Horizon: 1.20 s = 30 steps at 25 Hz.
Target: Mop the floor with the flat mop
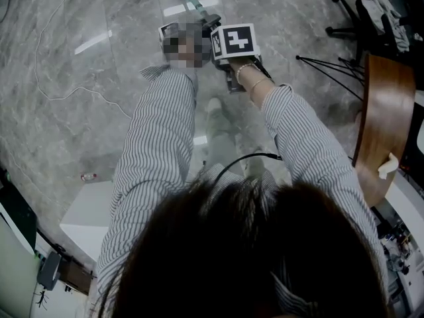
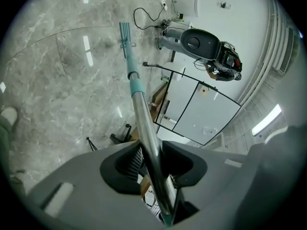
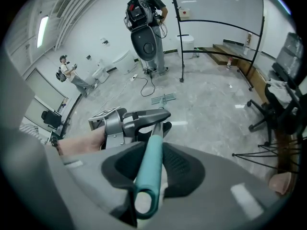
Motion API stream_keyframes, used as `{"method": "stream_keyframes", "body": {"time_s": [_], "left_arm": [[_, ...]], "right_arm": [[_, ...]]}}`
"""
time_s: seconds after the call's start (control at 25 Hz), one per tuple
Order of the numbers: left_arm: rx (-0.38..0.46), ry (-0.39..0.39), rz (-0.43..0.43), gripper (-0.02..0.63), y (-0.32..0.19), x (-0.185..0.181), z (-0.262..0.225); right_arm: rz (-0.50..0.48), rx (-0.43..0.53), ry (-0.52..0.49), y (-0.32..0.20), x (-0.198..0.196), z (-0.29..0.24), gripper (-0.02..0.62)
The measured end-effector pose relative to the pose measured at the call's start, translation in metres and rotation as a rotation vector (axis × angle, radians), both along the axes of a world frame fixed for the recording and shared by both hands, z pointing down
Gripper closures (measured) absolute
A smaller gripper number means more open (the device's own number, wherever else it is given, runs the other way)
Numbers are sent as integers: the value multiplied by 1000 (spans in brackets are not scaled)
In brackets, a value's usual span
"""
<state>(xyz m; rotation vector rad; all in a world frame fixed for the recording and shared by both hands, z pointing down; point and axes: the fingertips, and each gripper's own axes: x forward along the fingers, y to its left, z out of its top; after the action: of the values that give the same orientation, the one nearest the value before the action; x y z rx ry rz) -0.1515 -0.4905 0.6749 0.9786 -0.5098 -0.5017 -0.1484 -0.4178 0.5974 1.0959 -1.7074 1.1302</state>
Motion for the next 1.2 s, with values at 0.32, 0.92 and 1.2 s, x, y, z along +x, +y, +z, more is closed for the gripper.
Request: {"method": "stream_keyframes", "body": {"time_s": [0.32, 0.92, 1.2], "left_arm": [[11, -32, 27, 488, 87, 32, 13], [51, -24, -4, 483, 388, 175, 18], [61, -15, -69, 480, 523, 248, 19]], "right_arm": [[-5, 43, -4, 88, 35, 2, 482], [-97, 26, -1, 388, 180, 12, 482], [-126, 22, -18, 524, 255, 17, 480]]}}
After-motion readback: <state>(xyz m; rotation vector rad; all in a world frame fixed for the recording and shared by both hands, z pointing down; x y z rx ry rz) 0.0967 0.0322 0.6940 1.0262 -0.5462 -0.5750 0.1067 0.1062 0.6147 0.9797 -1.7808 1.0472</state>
